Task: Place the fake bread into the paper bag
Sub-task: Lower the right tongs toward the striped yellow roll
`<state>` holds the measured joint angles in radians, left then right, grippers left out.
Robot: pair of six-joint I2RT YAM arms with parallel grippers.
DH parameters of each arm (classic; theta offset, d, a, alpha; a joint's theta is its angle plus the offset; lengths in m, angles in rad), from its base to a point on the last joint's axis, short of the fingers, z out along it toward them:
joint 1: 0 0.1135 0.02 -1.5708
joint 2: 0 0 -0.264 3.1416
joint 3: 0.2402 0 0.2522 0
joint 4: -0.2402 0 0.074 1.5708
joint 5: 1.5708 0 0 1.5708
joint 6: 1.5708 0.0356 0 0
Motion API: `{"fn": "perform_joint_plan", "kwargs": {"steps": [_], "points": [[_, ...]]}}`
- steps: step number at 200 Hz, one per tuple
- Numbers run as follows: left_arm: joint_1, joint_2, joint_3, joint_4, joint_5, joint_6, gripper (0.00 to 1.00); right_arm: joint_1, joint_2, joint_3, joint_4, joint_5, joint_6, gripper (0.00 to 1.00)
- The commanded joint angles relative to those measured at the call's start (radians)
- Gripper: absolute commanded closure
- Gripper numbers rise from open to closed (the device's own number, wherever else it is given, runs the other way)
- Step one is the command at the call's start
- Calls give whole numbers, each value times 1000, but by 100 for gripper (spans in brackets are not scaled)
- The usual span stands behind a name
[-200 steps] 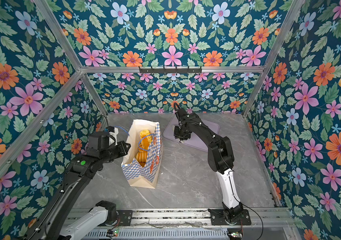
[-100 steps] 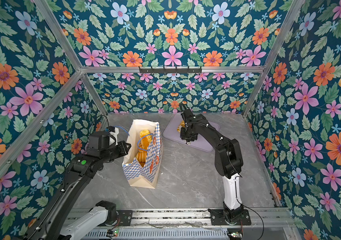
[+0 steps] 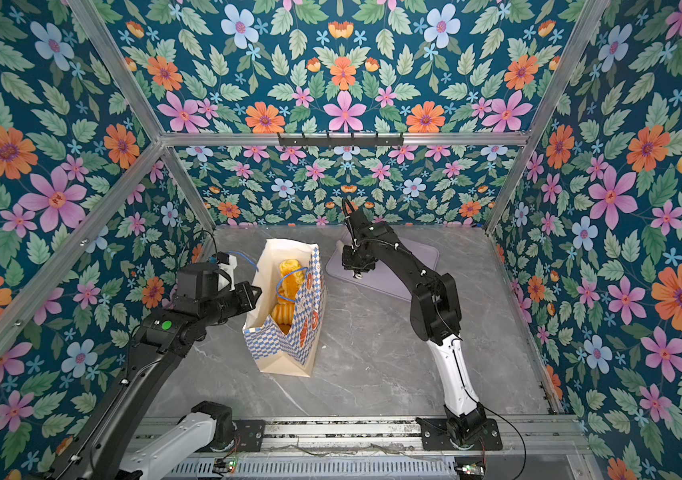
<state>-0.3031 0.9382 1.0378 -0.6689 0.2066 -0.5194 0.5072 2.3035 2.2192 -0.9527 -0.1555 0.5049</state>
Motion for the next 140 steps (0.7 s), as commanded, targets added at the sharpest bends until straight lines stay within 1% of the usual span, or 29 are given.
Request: {"fn": "perform_joint_plan", "kwargs": {"steps": [1, 31, 54, 76, 140], "points": [[0, -3, -4, 9, -10, 5, 85, 1, 49, 72, -43, -5, 24, 63], [0, 1, -4, 11, -9, 7, 86, 1, 116, 146, -72, -18, 29, 63], [0, 3, -4, 11, -9, 6, 86, -1, 127, 142, -79, -9, 29, 63], [1, 1, -4, 9, -10, 6, 85, -3, 97, 81, -60, 5, 29, 63], [0, -1, -6, 12, -8, 6, 85, -42, -61, -173, 16, 53, 19, 63]]}}
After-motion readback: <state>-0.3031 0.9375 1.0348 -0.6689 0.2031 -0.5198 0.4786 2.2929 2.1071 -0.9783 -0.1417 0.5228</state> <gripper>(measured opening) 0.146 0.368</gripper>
